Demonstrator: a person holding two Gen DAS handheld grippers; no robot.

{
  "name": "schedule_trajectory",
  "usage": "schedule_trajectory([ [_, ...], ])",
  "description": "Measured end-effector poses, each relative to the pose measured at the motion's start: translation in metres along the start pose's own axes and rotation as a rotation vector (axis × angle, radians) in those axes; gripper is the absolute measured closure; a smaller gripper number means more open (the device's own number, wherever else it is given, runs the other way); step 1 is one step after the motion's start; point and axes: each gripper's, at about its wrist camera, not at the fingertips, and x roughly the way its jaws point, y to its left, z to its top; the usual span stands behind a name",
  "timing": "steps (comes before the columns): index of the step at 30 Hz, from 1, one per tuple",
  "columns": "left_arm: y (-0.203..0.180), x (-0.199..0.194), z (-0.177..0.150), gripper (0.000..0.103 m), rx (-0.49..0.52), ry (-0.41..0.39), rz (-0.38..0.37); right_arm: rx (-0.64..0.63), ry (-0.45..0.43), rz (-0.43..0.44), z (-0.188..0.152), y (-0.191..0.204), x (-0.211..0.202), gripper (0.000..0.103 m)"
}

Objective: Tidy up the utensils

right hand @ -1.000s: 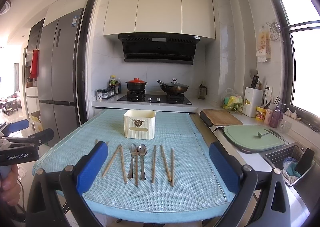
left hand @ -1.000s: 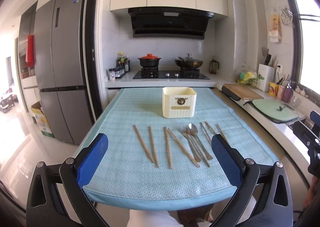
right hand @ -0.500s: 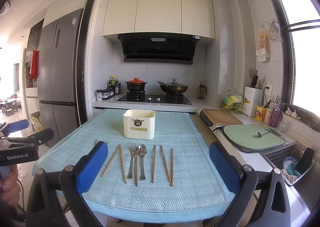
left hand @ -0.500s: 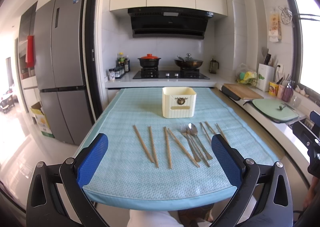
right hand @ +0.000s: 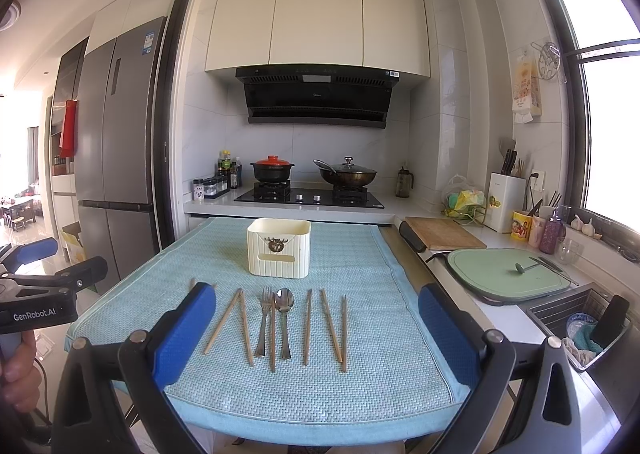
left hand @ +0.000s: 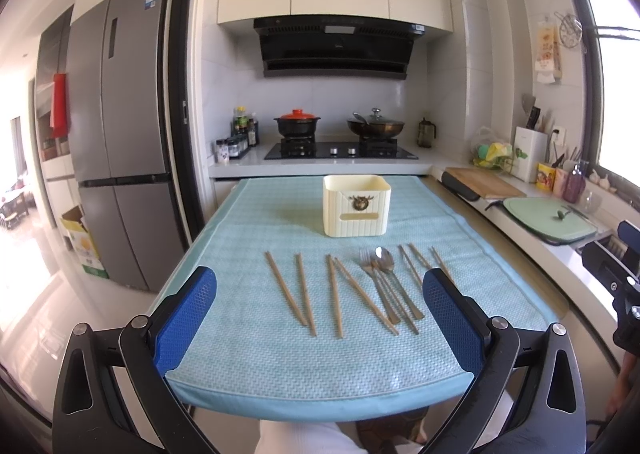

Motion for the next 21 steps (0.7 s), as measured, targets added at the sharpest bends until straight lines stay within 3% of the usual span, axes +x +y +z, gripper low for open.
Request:
schedule_trajectory([
  [21, -0.0017, 0.0018, -0.0021, 0.0, -0.001, 0.011, -0.017, 0.002, 0.003, 0.003, -0.0021, -0.0008, 0.0012, 0.0],
])
